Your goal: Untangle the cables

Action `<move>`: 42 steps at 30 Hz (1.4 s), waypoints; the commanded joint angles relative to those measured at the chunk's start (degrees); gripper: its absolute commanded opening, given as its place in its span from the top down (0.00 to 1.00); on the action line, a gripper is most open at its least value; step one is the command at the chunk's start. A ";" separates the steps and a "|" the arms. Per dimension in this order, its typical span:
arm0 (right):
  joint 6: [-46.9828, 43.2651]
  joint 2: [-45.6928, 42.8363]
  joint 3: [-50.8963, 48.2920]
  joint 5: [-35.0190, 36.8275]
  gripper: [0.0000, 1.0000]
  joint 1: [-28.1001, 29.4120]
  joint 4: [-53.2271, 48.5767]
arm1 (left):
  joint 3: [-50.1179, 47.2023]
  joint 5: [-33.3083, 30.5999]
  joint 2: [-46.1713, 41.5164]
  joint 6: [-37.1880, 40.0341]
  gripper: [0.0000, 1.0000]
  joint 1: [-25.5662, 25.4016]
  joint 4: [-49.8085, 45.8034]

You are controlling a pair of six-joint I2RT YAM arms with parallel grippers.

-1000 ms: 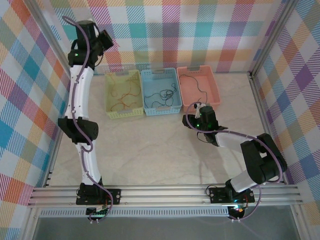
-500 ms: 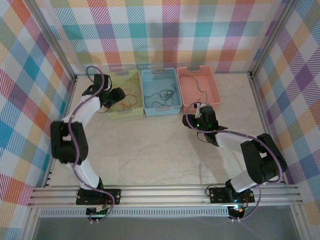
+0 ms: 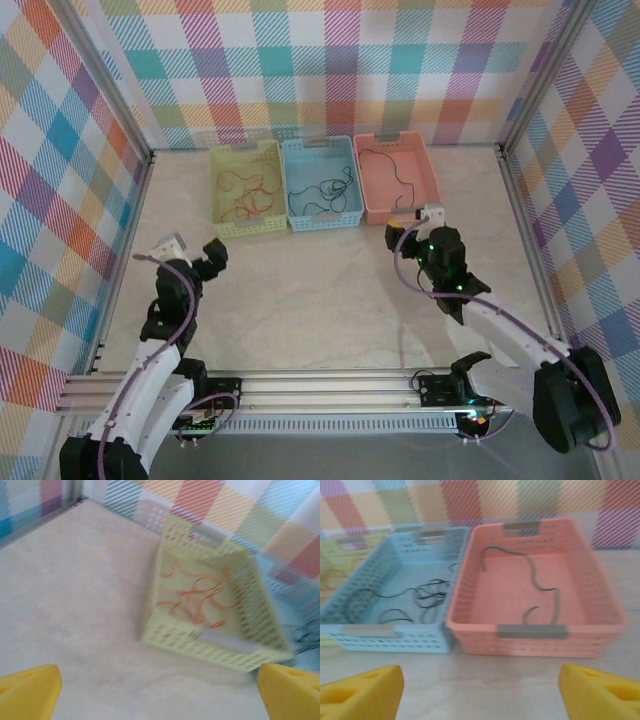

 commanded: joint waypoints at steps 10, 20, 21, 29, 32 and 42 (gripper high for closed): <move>-7.80 7.85 -12.72 5.32 0.09 -10.58 20.62 | 2.12 -4.85 29.95 15.42 0.00 -0.23 26.09; -8.28 22.72 -12.04 1.17 0.08 -15.87 37.95 | 4.72 2.79 41.54 18.22 0.00 2.04 37.18; -7.40 25.00 -12.28 0.83 0.08 -16.75 40.99 | 4.60 3.31 42.66 18.02 0.00 2.19 39.04; -7.70 31.02 -11.65 -5.99 0.08 -19.19 46.20 | 6.82 9.92 48.75 22.60 0.00 0.84 39.61; -8.87 29.25 -8.89 -9.45 0.09 -19.01 38.47 | 6.44 9.74 51.56 22.50 0.00 0.72 42.07; -6.10 29.57 -4.36 -10.70 0.00 -21.49 29.60 | 9.47 11.06 52.06 20.47 0.00 2.77 37.41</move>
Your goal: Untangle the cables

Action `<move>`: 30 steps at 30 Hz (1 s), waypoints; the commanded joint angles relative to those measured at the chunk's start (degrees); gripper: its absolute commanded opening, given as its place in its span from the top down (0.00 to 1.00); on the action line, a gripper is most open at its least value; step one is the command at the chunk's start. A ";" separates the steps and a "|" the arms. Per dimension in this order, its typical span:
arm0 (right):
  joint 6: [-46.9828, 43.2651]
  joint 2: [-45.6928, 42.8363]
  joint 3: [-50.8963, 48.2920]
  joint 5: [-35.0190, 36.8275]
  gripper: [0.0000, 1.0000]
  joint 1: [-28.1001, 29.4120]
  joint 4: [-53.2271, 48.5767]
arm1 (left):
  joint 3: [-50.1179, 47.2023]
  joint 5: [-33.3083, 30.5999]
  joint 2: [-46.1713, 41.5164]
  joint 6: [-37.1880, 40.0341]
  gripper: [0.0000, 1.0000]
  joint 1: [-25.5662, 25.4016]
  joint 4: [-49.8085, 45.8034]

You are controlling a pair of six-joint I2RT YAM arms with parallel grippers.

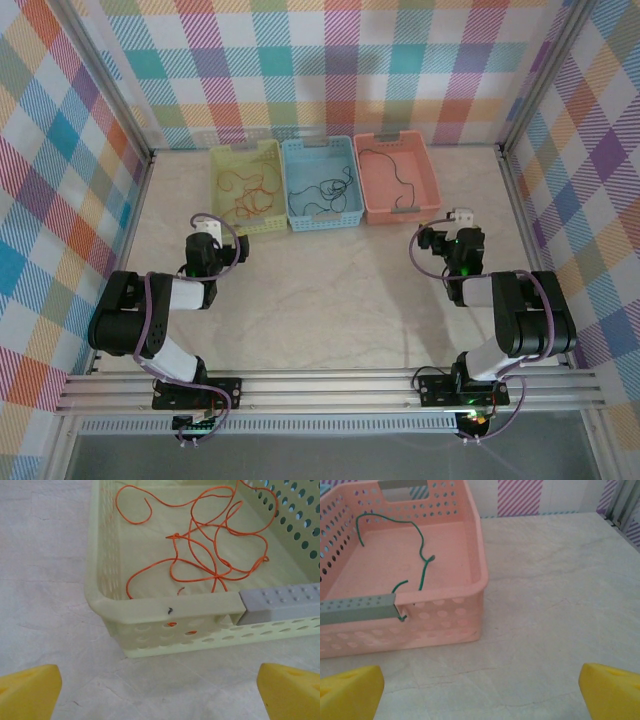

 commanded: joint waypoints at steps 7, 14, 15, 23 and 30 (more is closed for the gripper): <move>0.66 -0.14 0.13 -1.62 0.00 -0.06 -1.61 | 0.73 0.52 -0.06 -0.11 0.00 0.21 0.62; 0.67 -0.17 0.17 -1.66 0.00 0.02 -1.59 | 0.69 0.52 -0.07 -0.13 0.00 0.21 0.62; 0.68 -0.14 0.17 -1.69 0.00 -0.02 -1.62 | 0.73 0.52 -0.06 -0.12 0.00 0.15 0.62; 0.67 -0.15 0.16 -1.64 0.00 -0.07 -1.58 | 0.69 0.52 -0.06 -0.12 0.00 0.21 0.62; 0.86 0.13 0.70 -1.95 0.00 -0.11 -2.36 | 0.69 0.50 -0.06 -0.13 0.00 0.14 0.62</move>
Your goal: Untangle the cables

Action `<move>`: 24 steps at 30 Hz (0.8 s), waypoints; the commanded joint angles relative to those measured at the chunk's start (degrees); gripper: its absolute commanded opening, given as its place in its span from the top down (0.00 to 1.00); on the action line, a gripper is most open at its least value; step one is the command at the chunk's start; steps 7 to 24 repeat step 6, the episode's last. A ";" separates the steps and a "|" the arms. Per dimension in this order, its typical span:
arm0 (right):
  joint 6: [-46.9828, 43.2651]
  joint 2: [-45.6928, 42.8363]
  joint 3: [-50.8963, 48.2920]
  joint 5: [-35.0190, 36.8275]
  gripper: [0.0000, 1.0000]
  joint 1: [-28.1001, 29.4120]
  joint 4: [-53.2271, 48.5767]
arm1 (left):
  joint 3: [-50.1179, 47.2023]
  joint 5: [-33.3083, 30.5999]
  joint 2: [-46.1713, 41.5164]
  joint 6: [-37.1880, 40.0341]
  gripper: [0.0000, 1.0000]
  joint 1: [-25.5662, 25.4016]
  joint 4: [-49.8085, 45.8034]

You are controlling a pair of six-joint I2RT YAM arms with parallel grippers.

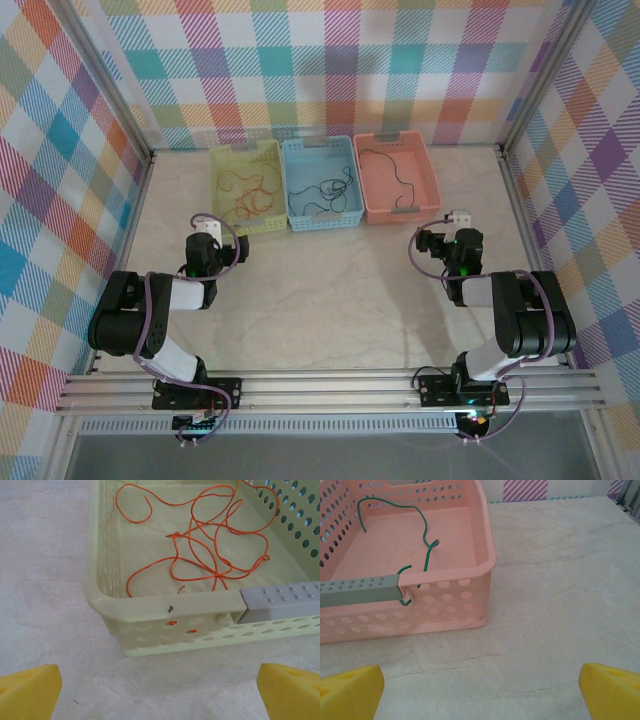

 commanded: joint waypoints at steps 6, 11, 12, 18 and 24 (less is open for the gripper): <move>0.76 -0.04 0.31 -1.23 0.00 -0.12 0.27 | 0.69 0.54 -0.06 -0.12 0.00 0.19 0.71; 0.76 -0.04 0.31 -1.23 0.00 -0.12 0.27 | 0.69 0.54 -0.06 -0.12 0.00 0.19 0.71; 0.76 -0.04 0.31 -1.23 0.00 -0.12 0.27 | 0.69 0.54 -0.06 -0.12 0.00 0.19 0.71; 0.76 -0.04 0.31 -1.23 0.00 -0.12 0.27 | 0.69 0.54 -0.06 -0.12 0.00 0.19 0.71; 0.76 -0.04 0.31 -1.23 0.00 -0.12 0.27 | 0.69 0.54 -0.06 -0.12 0.00 0.19 0.71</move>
